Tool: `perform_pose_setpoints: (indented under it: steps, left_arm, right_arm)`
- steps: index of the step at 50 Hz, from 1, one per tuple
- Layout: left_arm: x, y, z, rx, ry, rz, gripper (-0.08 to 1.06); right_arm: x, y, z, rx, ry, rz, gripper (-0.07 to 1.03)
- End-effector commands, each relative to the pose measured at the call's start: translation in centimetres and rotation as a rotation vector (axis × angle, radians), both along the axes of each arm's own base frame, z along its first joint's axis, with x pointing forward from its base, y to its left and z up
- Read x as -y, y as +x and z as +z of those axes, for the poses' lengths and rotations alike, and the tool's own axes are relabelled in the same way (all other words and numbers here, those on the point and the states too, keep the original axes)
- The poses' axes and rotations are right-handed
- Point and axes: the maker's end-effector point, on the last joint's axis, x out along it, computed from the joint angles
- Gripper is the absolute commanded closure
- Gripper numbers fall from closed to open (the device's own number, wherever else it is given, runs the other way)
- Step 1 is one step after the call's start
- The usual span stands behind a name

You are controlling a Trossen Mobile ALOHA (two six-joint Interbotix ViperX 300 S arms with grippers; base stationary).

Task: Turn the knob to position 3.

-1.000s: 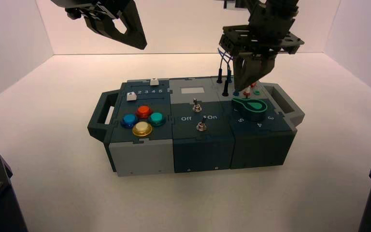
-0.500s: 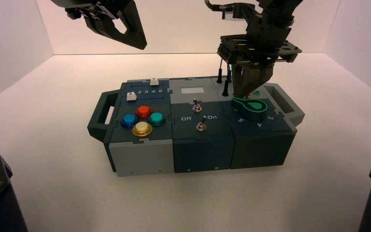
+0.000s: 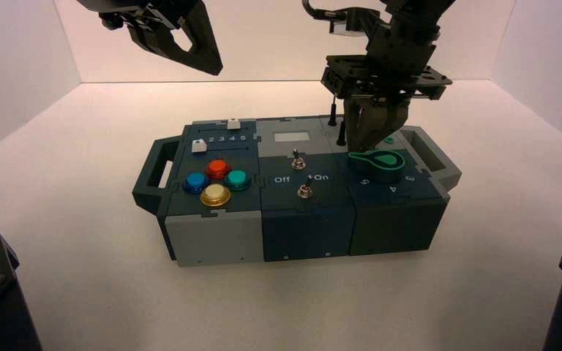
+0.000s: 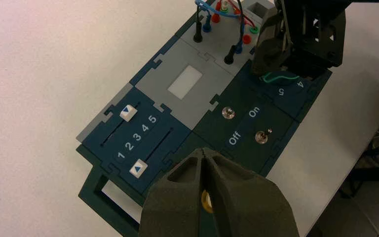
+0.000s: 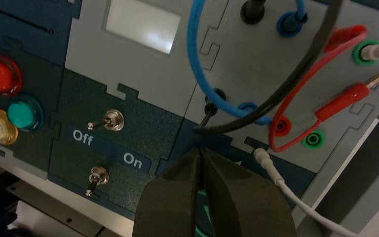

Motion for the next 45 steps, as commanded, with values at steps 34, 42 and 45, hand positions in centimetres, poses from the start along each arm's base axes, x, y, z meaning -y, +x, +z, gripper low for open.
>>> perform_pose_setpoints:
  steps: [34, 42, 45]
  left_arm:
    - [0.9, 0.6, 1.6, 0.033, -0.033, -0.006, 1.01]
    - [0.8, 0.7, 1.7, 0.035, -0.032, -0.006, 1.01]
    - [0.8, 0.7, 1.7, 0.034, -0.033, -0.006, 1.01]
  right_arm:
    - [-0.5, -2.4, 0.9, -0.044, 0.021, 0.016, 0.99]
    - [-0.3, -2.8, 1.3, -0.046, 0.025, 0.017, 0.99]
    - [-0.3, -3.0, 1.4, -0.05, 0.025, 0.017, 0.99]
